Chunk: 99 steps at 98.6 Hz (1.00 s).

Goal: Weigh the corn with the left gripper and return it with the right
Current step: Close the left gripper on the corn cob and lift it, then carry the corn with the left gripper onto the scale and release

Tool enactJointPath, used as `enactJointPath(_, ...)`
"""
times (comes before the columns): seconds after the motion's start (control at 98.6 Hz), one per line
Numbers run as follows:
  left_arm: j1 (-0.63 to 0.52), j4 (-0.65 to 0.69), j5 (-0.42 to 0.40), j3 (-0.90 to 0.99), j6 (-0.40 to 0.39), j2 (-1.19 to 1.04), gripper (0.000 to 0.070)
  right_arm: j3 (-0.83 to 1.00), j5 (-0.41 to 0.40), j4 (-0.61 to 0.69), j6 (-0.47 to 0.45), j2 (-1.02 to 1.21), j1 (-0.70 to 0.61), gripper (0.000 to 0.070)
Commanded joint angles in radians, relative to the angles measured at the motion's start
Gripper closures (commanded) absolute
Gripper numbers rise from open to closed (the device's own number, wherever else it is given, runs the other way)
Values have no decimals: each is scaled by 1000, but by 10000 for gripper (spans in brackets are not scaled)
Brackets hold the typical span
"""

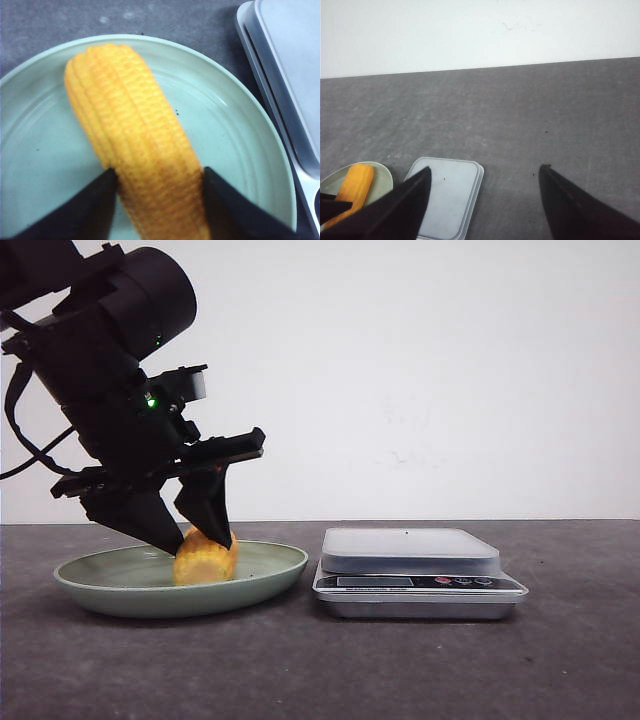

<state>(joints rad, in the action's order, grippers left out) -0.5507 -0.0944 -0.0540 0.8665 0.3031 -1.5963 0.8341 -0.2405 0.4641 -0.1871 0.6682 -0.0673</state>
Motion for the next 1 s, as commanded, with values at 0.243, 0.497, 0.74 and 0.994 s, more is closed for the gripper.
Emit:
enactJointPath(0.243, -8, -22, 7, 41, 5, 43, 694, 17, -2, -6, 8, 3, -3, 275)
enactJointPath(0.497, -85, -190, 31, 226, -55, 117, 694, 17, -2, -4, 8, 3, -3, 275)
enactJointPath(0.74, -180, -200, 23, 419, -50, 28, 694, 17, -3, -3, 8, 3, -3, 275)
enactJointPath(0.994, -221, -237, 24, 588, -40, -188, 694, 17, -2, 10, 9, 3, -3, 275)
